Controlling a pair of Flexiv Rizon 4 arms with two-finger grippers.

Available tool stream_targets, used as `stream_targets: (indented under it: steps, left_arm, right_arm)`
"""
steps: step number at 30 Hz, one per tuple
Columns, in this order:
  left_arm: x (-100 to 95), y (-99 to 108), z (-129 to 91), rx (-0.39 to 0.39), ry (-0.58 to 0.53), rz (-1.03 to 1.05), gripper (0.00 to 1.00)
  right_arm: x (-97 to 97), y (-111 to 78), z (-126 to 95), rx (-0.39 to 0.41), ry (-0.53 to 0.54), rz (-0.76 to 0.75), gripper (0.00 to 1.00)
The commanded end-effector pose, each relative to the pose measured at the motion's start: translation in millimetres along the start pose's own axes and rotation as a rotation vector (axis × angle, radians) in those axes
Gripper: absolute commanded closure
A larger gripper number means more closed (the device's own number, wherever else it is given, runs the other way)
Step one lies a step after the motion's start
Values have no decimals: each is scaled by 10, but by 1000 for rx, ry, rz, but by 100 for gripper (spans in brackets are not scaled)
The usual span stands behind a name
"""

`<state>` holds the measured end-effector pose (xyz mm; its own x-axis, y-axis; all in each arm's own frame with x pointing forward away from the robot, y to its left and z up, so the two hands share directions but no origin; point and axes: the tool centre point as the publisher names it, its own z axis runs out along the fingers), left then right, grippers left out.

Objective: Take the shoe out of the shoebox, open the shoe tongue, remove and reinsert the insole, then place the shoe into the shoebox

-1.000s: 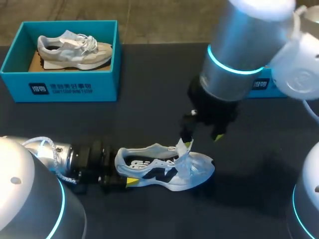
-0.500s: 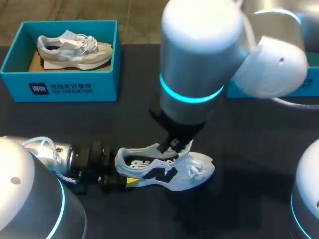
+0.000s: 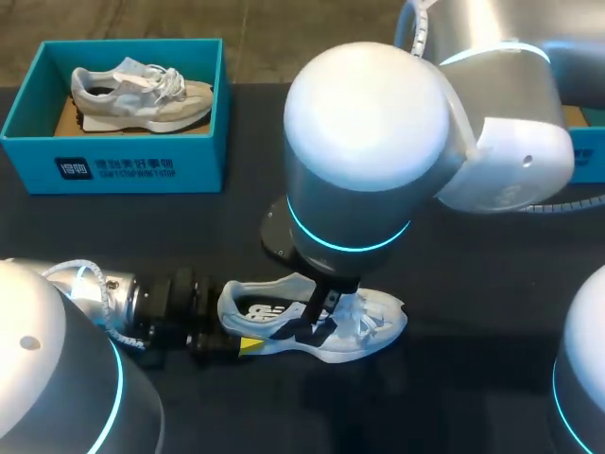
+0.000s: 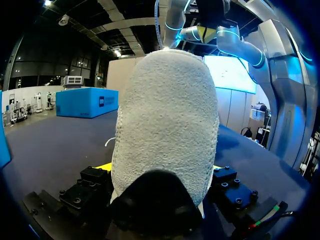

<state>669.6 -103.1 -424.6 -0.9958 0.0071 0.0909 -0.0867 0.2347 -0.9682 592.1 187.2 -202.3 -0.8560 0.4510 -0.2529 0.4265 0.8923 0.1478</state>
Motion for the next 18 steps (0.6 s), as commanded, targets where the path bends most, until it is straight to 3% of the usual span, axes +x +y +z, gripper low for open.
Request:
stream_targets:
  steps: [1,12,18]
  left_arm:
    - [4,62,-2,-2,-2,-1,100]
    - [4,62,-2,-2,-2,-1,100]
    - [4,62,-2,-2,-2,-1,100]
  right_arm:
    - [-5,55,54,-2,-5,-72,100]
    - [139,325,248,47,-37,-266,100]
    - [180,436,490,20,-31,-317,100]
